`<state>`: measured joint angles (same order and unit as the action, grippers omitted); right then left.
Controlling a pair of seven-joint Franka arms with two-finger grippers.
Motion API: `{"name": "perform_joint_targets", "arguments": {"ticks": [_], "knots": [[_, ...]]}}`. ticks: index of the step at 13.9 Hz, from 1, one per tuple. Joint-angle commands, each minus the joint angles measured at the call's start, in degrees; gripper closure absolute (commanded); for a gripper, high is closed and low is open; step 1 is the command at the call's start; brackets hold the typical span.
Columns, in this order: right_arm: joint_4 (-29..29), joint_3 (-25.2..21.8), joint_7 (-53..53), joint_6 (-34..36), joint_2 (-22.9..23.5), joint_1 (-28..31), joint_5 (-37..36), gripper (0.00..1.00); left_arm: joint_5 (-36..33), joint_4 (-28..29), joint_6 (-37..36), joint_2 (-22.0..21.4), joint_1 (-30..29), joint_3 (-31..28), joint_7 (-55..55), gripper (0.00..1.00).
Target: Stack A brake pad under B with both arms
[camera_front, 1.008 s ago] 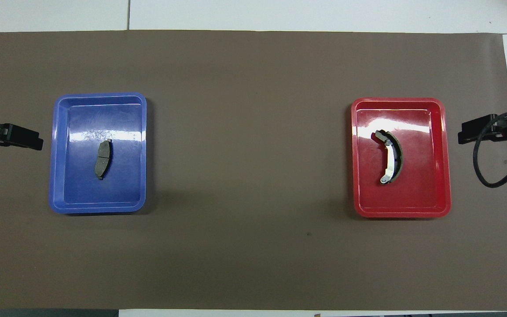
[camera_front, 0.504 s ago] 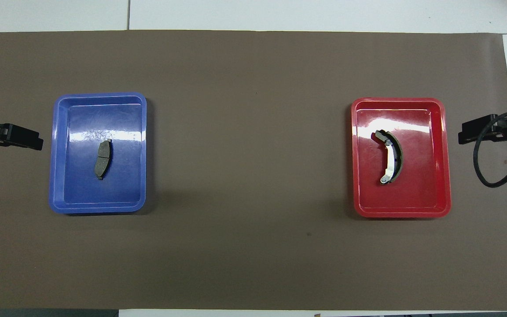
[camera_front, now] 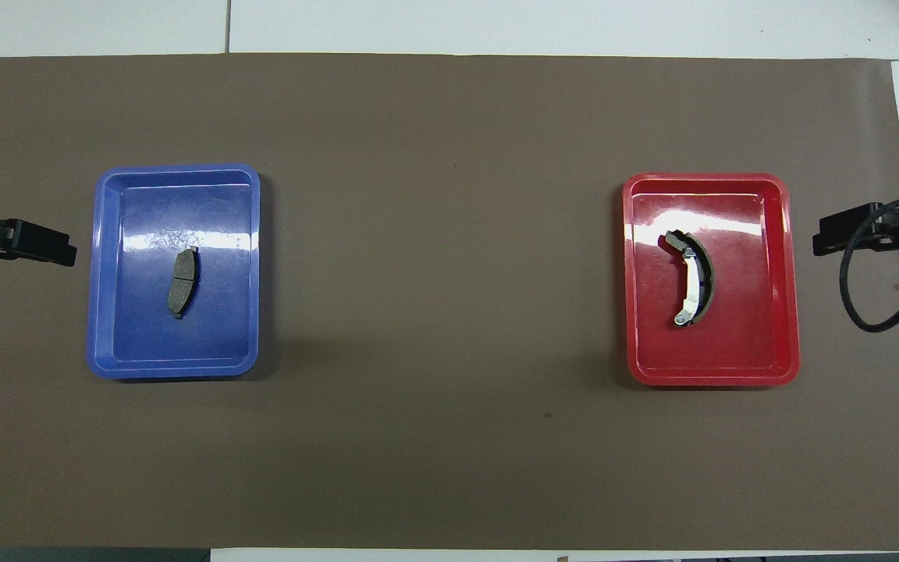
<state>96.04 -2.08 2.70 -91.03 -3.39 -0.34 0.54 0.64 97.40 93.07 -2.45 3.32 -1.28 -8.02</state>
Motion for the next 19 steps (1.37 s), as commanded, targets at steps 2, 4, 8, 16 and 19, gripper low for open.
{"name": "perform_joint_targets", "arguments": {"ticks": [2, 4, 8, 16, 19], "knots": [[1.6, 0.2, -0.9, -0.3, -1.4, 0.8, -0.2, 0.00, -1.2, 0.8, 0.6, -0.5, -0.5, 0.4, 0.4, 0.01], [1.7, 0.2, -0.9, -0.3, -1.4, 0.8, -0.2, 0.00, -1.2, 0.8, 0.6, -0.5, -0.5, 0.4, 0.4, 0.01], [1.7, 0.2, -0.9, -0.3, -1.4, 0.8, -0.2, 0.00, -1.2, 0.8, 0.6, -0.5, -0.5, 0.4, 0.4, 0.01], [1.3, 0.1, -0.8, -0.2, -1.4, 0.7, 0.0, 0.00, -1.1, 0.9, -1.2, -0.7, -1.6, 0.3, 0.0, 0.01], [1.3, 0.1, -0.9, 0.1, -1.4, 0.9, 0.1, 0.00, -0.8, 1.8, -0.2, -0.9, -1.0, 0.8, -0.5, 0.02]]}}
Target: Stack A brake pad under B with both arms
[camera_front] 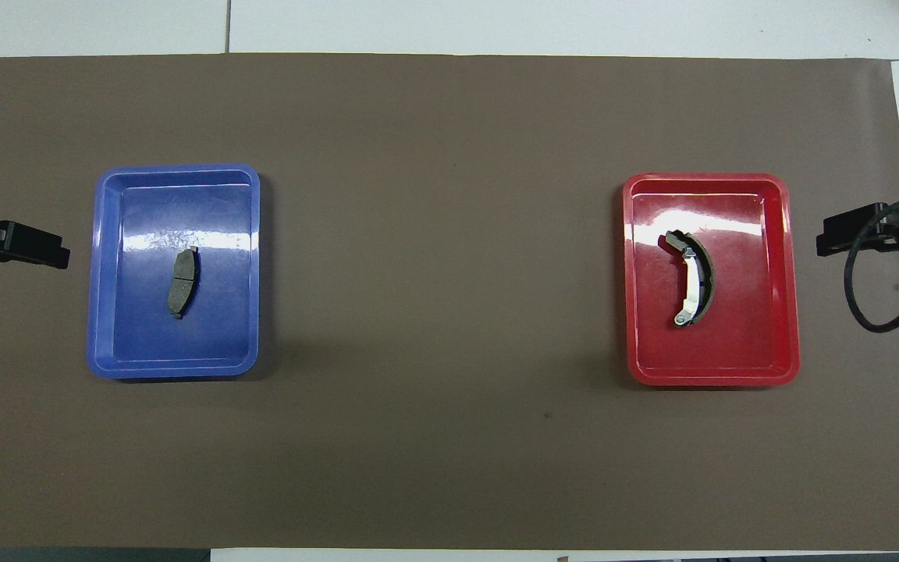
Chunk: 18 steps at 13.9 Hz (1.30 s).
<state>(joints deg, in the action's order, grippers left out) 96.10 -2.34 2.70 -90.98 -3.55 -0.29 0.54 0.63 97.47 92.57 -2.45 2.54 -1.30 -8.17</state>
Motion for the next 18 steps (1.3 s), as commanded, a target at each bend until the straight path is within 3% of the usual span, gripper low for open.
{"name": "perform_joint_targets", "arguments": {"ticks": [1, 4, 10, 16, 18], "knots": [[1.3, 0.3, -0.9, 0.0, -1.3, 0.7, 0.1, 0.00, -0.8, 3.9, 3.2, -1.5, 1.2, 1.0, 0.3, 0.03], [1.3, -0.1, -1.0, 0.5, -1.3, 1.2, 0.0, 0.00, -0.7, 13.1, 14.6, -2.9, 1.9, 1.0, 0.0, 0.03], [1.3, -0.2, -1.1, 0.5, -1.3, 1.3, 0.0, 0.00, -0.8, 24.7, 30.9, 1.5, 1.9, 0.9, -0.2, 0.10], [1.4, -0.2, -0.9, 0.5, -1.3, 1.2, 0.0, 0.00, -0.8, 32.0, 43.2, 6.7, 1.5, 0.9, -0.4, 0.12], [1.4, -0.2, -0.9, 0.5, -1.3, 1.2, 0.0, 0.00, -0.8, 32.0, 44.4, 8.0, 1.6, 0.9, -0.4, 0.23]]}}
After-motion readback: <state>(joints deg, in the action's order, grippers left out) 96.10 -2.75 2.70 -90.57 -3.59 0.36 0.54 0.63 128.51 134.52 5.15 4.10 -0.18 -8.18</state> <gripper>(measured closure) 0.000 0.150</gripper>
